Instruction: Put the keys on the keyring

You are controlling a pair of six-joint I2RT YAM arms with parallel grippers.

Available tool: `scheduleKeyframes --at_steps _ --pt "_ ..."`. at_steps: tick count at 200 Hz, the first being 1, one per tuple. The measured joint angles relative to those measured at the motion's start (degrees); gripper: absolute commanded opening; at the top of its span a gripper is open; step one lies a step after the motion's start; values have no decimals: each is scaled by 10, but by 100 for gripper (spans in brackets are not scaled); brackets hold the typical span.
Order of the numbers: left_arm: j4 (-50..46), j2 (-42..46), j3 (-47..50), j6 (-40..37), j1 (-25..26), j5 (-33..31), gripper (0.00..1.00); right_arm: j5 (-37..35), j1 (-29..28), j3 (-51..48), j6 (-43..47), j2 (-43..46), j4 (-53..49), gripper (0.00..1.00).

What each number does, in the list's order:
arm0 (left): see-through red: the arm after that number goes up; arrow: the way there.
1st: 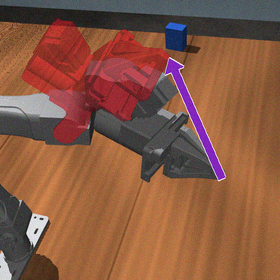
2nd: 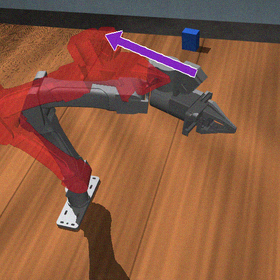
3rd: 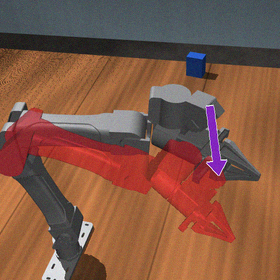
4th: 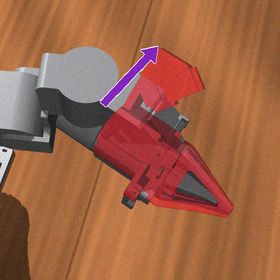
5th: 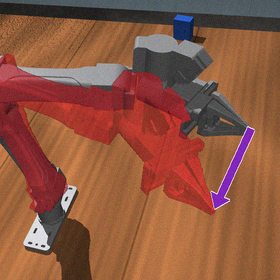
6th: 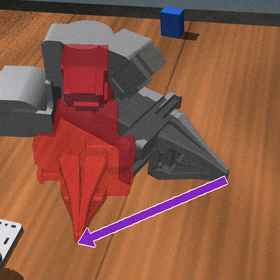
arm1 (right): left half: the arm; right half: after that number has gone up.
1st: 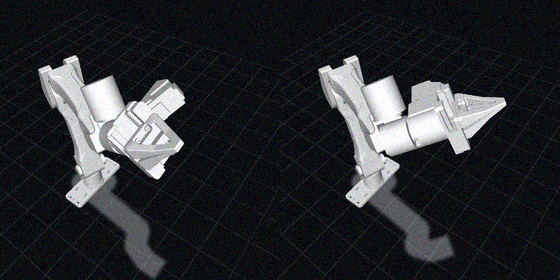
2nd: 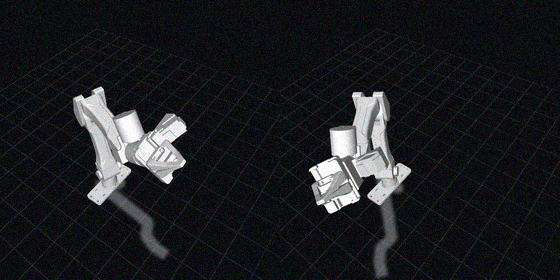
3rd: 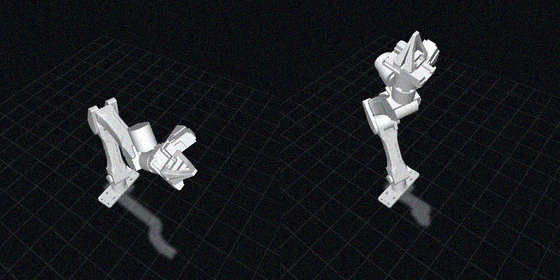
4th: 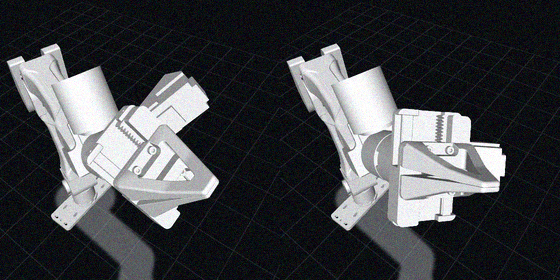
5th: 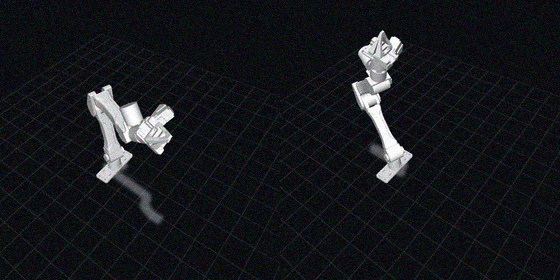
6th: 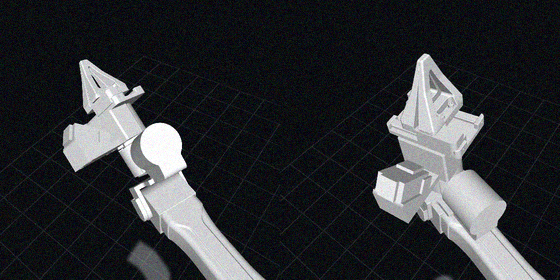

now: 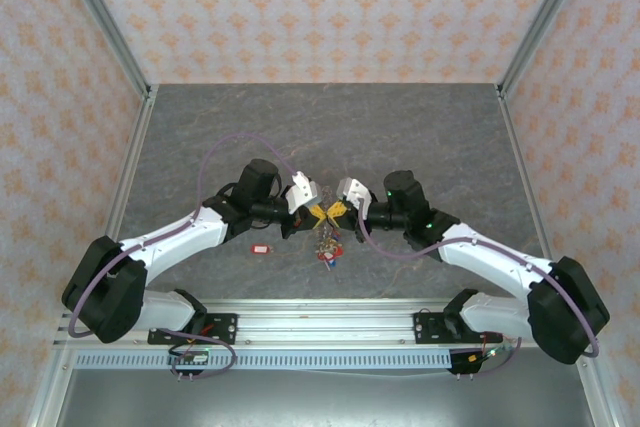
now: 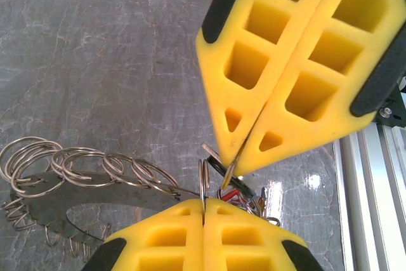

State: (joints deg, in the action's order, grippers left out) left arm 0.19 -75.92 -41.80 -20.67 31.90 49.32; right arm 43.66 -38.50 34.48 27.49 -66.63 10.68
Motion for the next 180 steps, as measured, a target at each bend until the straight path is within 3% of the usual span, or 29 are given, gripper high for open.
scheduleKeyframes --at_steps 91,180 --pt "0 0 -4 0 0 -2 0 -54 -10 1 0 -5 13 0" --pt "0 0 -5 -2 -1 -3 0 -131 -25 33 -14 -5 -43 0"
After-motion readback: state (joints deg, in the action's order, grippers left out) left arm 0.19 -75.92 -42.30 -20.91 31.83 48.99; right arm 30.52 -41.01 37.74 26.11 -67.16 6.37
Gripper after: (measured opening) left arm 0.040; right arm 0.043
